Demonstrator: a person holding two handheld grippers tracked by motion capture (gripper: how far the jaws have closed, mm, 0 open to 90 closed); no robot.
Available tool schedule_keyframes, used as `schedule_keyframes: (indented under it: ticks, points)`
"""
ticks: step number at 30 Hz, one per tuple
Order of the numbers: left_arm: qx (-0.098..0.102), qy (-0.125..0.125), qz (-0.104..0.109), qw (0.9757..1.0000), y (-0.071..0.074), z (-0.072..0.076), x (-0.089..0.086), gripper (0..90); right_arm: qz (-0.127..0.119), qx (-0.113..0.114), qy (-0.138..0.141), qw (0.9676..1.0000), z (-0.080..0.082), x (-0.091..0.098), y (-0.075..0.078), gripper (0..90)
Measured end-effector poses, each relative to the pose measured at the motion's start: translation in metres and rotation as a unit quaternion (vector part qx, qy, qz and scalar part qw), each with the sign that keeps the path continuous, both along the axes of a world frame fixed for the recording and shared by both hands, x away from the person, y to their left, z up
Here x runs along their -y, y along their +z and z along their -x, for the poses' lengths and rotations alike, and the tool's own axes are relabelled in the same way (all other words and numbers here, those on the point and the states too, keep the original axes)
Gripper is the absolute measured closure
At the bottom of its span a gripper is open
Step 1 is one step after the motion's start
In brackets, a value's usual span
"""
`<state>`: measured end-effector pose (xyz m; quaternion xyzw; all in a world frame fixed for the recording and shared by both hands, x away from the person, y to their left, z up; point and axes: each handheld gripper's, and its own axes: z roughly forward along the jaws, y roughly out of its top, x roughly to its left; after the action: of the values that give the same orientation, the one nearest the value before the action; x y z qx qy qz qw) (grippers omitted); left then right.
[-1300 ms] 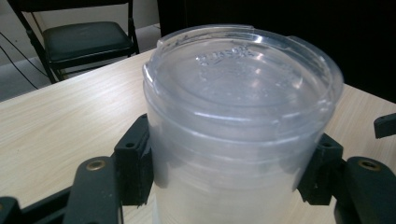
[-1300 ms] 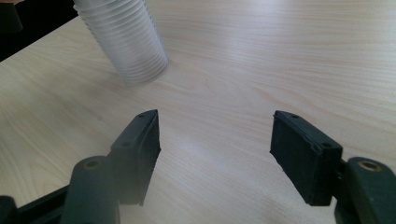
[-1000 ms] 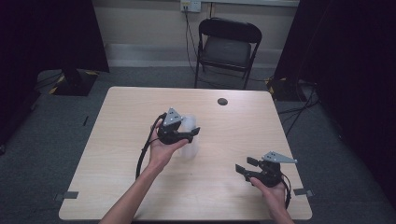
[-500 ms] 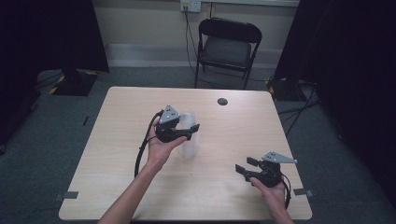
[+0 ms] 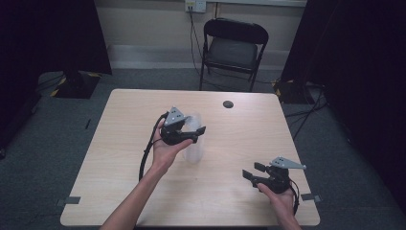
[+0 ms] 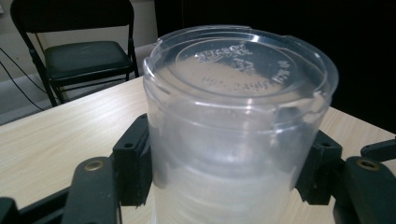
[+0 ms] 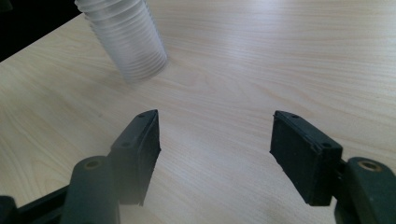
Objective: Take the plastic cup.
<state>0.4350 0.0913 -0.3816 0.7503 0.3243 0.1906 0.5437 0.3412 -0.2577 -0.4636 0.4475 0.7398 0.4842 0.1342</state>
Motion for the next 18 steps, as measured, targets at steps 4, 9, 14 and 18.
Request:
schedule_keyframes:
  ticks: [4,9,14,18]
  points:
    - [0.005,0.000,0.005,1.0000,0.0020,0.0004,-0.0016,35.4,0.000,-0.001,0.000,1.0000,0.0003,-0.0003,-0.0001,32.7]
    - [0.004,0.003,0.009,0.9999,0.0031,0.0005,-0.0034,35.7,-0.001,-0.002,0.000,1.0000,0.0004,-0.0007,-0.0001,32.6]
    - [0.008,-0.002,0.016,0.9998,0.0059,0.0008,-0.0033,35.8,-0.001,-0.002,0.000,1.0000,0.0006,-0.0006,-0.0003,32.6]
    - [0.012,-0.003,0.022,0.9997,0.0099,0.0019,-0.0039,35.8,0.000,-0.002,-0.001,1.0000,0.0012,-0.0001,-0.0003,32.6]
